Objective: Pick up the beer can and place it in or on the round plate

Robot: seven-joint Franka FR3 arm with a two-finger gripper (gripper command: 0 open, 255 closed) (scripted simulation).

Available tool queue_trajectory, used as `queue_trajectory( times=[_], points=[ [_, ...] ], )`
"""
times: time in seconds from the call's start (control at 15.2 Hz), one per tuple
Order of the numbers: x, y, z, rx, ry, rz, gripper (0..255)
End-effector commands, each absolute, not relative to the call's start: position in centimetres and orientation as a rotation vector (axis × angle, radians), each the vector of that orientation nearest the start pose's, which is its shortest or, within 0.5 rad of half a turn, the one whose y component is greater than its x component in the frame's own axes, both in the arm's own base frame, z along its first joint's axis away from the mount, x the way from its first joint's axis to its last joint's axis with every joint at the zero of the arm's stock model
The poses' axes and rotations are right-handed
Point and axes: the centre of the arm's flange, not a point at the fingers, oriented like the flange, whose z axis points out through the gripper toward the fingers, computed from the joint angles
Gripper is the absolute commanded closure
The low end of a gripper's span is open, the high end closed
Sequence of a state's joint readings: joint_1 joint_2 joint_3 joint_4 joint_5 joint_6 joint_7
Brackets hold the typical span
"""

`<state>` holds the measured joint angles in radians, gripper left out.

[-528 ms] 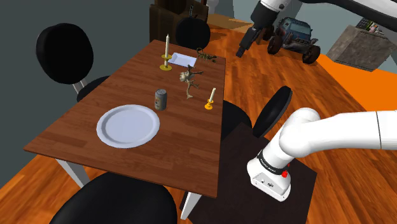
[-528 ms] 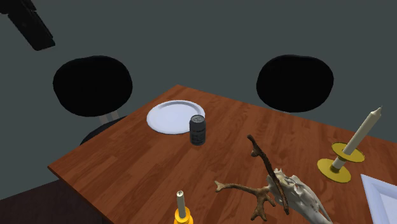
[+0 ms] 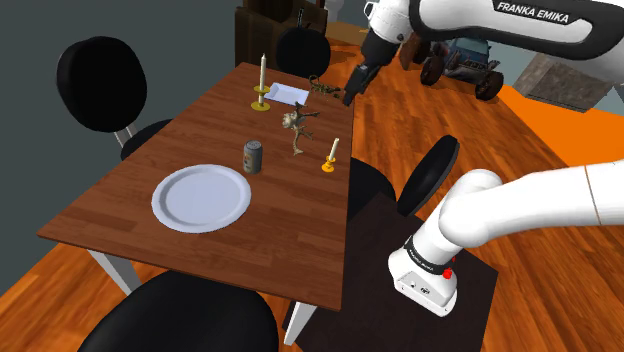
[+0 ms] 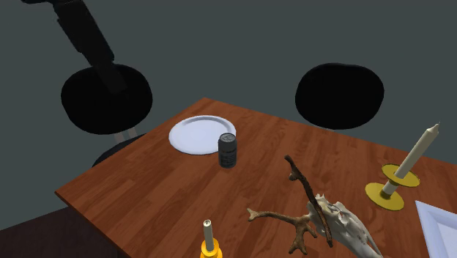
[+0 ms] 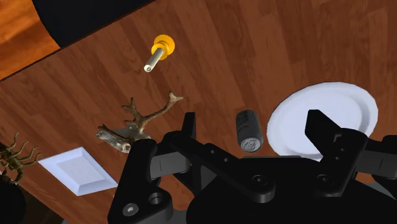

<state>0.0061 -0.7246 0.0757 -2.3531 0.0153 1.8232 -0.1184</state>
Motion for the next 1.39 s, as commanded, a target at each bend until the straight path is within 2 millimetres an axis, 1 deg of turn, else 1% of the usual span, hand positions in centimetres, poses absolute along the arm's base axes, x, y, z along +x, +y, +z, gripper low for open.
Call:
queue_trajectory(
  times=[0.0,1.32],
  points=[
    [36.5,4.4,57.7,-3.153,-0.284,-0.314,0],
    [53.2,11.9,38.9,-3.156,-0.220,-0.352,0]
  ],
)
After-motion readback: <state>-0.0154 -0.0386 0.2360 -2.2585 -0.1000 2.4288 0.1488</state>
